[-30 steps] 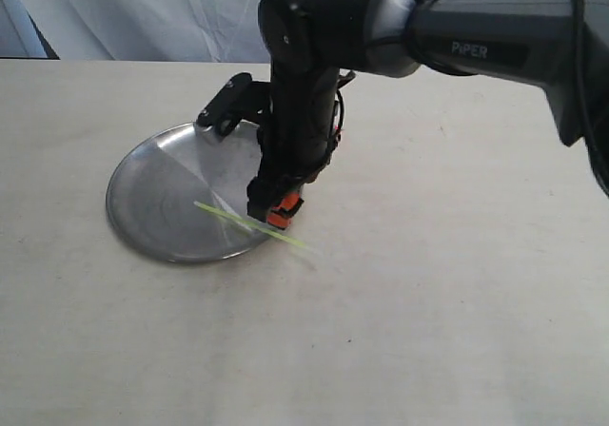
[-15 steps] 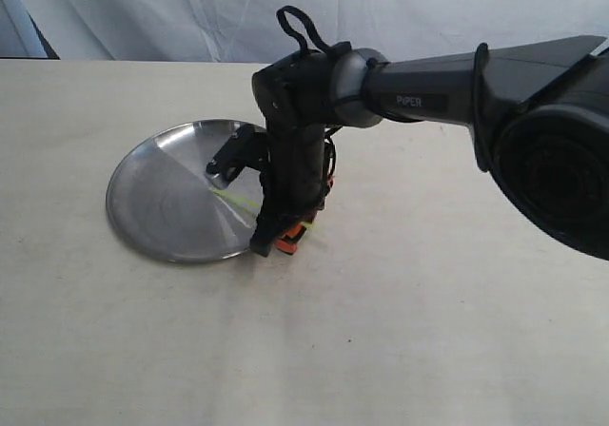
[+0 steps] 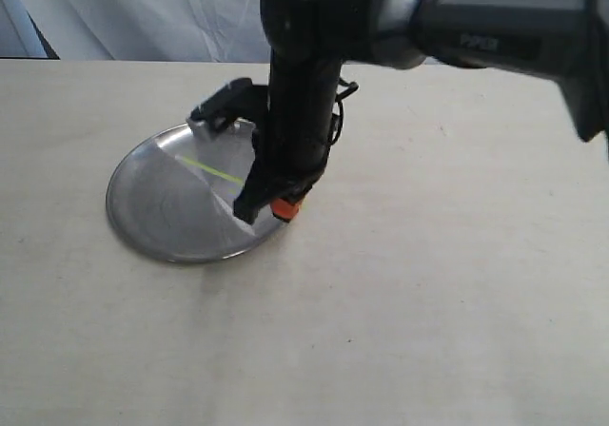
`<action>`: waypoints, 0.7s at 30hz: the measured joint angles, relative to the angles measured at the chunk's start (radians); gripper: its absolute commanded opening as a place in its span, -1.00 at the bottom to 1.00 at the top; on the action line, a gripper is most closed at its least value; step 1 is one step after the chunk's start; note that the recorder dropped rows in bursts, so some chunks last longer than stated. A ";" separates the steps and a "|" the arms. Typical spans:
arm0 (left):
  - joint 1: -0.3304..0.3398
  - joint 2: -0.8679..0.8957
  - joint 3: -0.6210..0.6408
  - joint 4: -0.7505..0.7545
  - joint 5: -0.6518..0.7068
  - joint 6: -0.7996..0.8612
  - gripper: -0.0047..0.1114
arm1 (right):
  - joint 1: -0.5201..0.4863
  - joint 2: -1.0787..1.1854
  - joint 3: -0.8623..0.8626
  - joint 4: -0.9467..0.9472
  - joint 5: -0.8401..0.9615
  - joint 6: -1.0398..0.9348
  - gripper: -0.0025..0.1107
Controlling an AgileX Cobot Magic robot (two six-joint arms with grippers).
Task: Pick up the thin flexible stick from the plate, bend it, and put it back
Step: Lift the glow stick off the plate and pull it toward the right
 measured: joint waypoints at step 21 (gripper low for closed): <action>0.000 0.000 0.000 -0.683 -0.086 -0.110 -0.92 | 0.138 -0.627 0.616 0.402 -0.356 0.078 -0.97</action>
